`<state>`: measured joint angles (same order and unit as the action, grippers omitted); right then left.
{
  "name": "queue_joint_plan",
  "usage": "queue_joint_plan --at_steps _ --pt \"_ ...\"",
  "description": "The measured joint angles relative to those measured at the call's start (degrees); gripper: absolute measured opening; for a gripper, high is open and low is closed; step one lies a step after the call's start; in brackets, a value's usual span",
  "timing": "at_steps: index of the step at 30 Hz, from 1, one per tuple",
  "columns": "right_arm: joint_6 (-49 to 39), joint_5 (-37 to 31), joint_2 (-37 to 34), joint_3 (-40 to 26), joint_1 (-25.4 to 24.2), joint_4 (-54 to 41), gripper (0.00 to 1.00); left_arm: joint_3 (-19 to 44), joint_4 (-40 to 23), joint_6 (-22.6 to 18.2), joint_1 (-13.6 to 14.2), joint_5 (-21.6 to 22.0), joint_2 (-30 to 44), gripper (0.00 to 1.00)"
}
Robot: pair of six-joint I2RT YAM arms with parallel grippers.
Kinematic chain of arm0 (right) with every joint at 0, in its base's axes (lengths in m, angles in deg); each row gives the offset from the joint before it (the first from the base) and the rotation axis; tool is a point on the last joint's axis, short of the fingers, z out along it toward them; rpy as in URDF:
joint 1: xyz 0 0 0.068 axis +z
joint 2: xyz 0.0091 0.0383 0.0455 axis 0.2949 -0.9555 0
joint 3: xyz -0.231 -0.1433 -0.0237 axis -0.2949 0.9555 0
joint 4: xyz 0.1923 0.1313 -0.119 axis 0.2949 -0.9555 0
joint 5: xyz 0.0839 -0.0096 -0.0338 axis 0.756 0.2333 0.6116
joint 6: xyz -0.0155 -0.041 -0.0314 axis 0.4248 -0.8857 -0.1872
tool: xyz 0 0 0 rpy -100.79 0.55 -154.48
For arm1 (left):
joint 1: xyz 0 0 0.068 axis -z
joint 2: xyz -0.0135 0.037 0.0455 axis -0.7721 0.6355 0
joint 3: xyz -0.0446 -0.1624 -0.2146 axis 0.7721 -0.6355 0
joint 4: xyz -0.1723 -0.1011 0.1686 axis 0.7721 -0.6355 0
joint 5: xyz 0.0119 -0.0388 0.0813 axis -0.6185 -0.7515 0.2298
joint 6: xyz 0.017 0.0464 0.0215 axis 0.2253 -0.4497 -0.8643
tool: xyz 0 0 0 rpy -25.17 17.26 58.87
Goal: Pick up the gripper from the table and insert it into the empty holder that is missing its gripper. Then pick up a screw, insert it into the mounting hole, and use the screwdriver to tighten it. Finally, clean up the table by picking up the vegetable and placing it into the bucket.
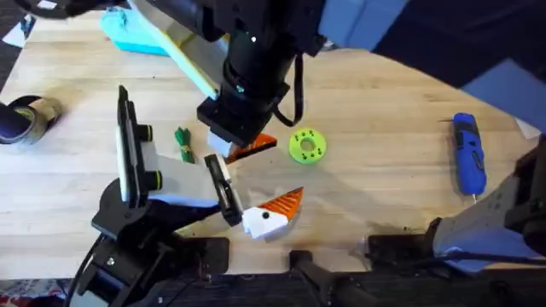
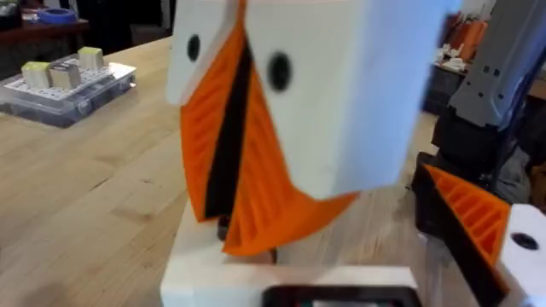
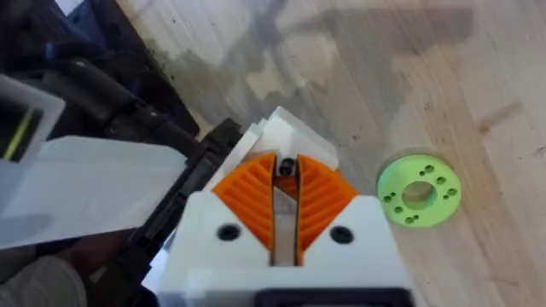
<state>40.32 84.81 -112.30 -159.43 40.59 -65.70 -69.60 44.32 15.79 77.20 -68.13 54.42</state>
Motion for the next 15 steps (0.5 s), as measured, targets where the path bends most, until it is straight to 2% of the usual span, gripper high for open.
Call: queue_joint_plan --at_steps 2,6,8,15 --pt "0.0 0.2 0.0 -0.1 0.0 -0.2 0.334 0.0 0.0 0.0 0.0 0.0 0.0 0.993" --pt "-0.1 -1.4 0.4 -0.1 -1.1 -1.0 0.920 0.0 0.0 0.0 0.0 0.0 0.0 0.993" --pt "-0.3 -1.0 1.0 -0.1 -1.9 -0.6 0.989 0.0 0.0 -0.2 0.0 0.0 0.0 0.993" --pt "-0.3 0.4 7.1 -0.2 -6.1 -3.5 0.997 0.0 0.0 -0.4 0.0 -0.1 0.0 0.993"
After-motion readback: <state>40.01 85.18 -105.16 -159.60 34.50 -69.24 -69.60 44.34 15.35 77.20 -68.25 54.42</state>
